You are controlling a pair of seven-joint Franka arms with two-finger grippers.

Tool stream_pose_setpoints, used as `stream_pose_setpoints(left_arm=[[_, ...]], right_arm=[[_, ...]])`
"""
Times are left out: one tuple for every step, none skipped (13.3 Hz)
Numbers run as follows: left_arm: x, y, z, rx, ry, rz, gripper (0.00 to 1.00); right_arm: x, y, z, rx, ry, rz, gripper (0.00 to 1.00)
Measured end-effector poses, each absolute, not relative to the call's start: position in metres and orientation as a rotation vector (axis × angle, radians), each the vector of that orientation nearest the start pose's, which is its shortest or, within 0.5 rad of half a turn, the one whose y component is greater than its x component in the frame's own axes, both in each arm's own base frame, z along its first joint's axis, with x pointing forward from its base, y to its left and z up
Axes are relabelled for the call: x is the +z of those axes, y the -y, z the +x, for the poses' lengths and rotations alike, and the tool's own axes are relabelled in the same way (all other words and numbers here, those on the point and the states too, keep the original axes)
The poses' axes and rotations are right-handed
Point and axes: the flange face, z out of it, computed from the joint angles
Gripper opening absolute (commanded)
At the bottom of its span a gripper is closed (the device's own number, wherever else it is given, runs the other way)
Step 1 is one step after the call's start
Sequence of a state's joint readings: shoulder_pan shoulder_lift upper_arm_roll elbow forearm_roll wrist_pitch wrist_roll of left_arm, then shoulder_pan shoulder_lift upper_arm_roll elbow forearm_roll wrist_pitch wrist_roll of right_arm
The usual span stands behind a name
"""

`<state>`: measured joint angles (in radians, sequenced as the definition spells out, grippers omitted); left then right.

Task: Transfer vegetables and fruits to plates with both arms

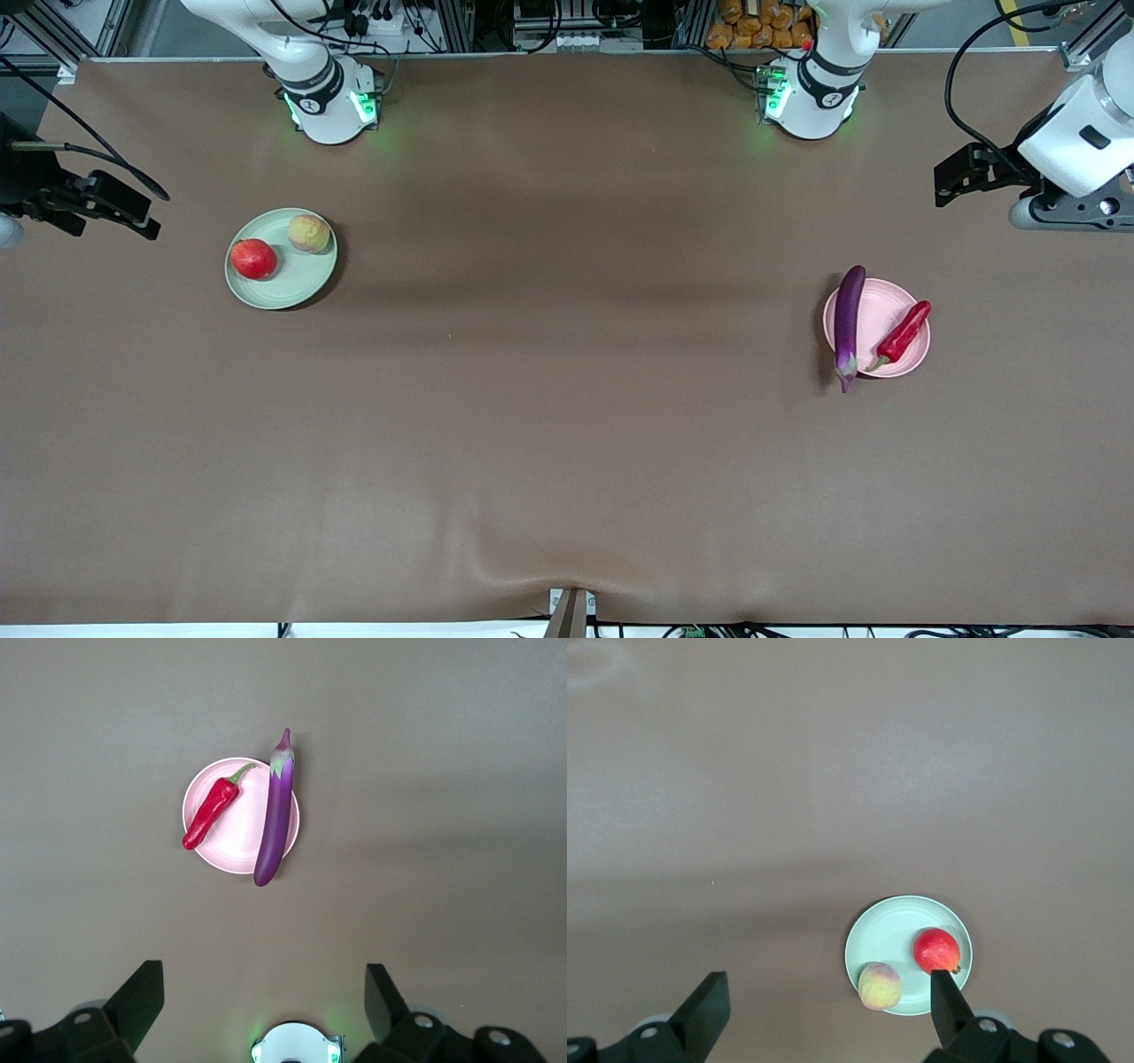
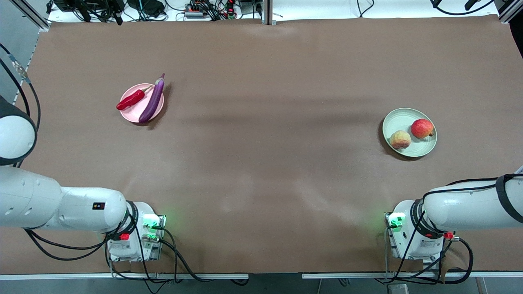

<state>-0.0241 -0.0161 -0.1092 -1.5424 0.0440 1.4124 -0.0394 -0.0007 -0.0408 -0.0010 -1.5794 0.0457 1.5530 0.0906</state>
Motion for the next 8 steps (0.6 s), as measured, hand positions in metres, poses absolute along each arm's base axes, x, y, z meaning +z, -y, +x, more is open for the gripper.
stream_pose_setpoints(left_arm=[[0.635,0.066,0.528,0.160,-0.137,-3.080,1.00],[0.636,0.065,0.528,0.154,-0.136,-3.080,1.00],[0.637,0.064,0.528,0.151,-0.141,-3.081,1.00],[0.637,0.063,0.528,0.150,-0.158,-3.081,1.00],[0.637,0.060,0.529,0.149,-0.162,-3.082,1.00],[0.637,0.056,0.529,0.150,-0.163,-3.086,1.00],[0.637,0.053,0.530,0.151,-0.159,-3.093,1.00],[0.637,0.051,0.530,0.151,-0.155,-3.097,1.00]], right_arm=[[0.644,-0.002,0.540,-0.028,-0.147,-3.094,1.00],[0.646,0.002,0.540,-0.037,-0.158,-3.094,1.00],[0.648,0.008,0.540,-0.044,-0.174,-3.092,1.00],[0.650,0.014,0.540,-0.049,-0.190,-3.091,1.00],[0.651,0.017,0.540,-0.052,-0.199,-3.090,1.00],[0.652,0.019,0.540,-0.053,-0.204,-3.093,1.00],[0.653,0.020,0.540,-0.056,-0.206,-3.107,1.00],[0.656,0.023,0.540,-0.067,-0.209,-3.133,1.00]])
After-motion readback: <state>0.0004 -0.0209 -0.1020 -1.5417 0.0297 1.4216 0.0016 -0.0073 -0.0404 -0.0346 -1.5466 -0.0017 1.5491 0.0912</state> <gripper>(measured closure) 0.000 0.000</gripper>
